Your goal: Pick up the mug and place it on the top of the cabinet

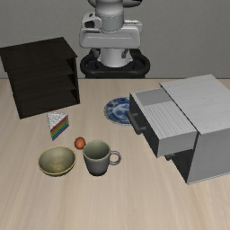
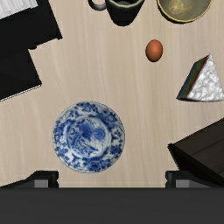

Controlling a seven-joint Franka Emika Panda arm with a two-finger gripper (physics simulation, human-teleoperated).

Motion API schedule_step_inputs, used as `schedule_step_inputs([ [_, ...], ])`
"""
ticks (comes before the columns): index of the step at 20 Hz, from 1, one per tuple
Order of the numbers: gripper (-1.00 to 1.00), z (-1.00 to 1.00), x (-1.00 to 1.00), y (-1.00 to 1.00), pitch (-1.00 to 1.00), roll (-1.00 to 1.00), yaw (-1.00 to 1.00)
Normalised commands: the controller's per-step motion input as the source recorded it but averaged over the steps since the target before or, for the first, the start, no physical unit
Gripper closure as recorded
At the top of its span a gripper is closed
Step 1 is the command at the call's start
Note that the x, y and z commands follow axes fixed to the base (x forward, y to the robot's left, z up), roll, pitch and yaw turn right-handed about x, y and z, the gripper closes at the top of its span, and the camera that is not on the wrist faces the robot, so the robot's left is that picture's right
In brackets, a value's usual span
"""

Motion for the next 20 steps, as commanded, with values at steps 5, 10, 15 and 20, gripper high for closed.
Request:
schedule_step_inputs([
  [5,-1.0,0.0,0.0,-1.0,0.0,0.0,0.0],
  [10,-1.0,0.0,0.4,-0.6,0.0,0.0,0.0],
  [15,-1.0,0.0,1.0,0.0,0.0,0.0,0.0],
  [20,-1.0,0.0,1.0,0.0,0.0,0.0,0.0],
])
